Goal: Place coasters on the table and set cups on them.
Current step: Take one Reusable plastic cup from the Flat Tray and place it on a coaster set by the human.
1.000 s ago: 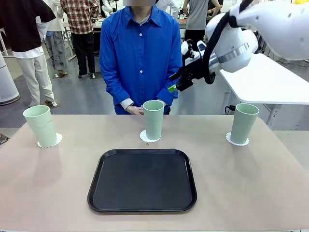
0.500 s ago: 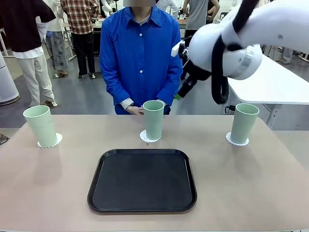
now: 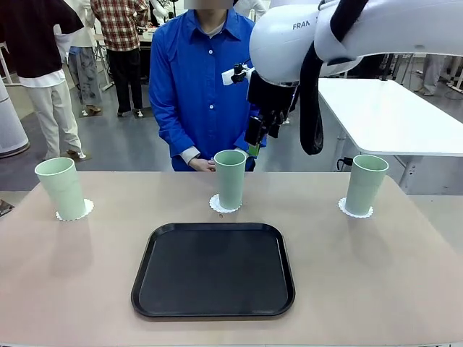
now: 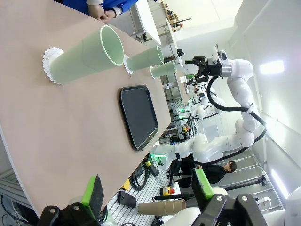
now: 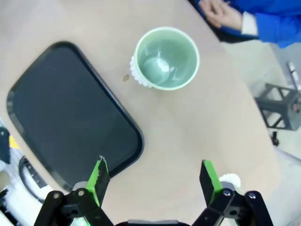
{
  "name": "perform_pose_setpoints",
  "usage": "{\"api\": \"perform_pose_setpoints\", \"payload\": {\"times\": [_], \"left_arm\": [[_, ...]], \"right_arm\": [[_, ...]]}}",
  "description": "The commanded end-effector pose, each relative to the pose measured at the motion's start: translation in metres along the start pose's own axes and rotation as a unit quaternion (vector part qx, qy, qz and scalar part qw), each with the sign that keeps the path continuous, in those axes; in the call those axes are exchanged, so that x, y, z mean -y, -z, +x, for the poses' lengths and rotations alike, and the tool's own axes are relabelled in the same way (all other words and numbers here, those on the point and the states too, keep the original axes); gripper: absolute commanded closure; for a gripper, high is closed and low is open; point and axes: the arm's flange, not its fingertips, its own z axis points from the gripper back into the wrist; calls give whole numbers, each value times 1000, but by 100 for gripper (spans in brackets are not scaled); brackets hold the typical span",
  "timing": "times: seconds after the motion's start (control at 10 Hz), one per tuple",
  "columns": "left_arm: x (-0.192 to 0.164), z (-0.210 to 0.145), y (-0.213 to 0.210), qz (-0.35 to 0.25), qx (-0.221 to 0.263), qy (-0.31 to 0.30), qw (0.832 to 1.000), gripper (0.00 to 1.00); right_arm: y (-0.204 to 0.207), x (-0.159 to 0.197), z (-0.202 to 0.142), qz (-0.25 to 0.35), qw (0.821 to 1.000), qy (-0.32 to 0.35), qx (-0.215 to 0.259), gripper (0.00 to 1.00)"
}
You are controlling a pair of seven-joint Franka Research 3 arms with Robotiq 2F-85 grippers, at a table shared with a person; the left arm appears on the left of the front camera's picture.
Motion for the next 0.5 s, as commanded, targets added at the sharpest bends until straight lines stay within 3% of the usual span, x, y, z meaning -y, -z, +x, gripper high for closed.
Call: {"api": "perform_pose_setpoints", "payload": {"times": [0.0, 0.4], "left_arm": [[2, -3, -1, -1, -2, 3, 1000, 0], [2, -3, -1, -1, -2, 3, 1000, 0]], "right_arm": [[-2, -1, -4, -11, 1000, 1, 17, 0], [-2, -1, -4, -11, 1000, 1, 17, 0]]}}
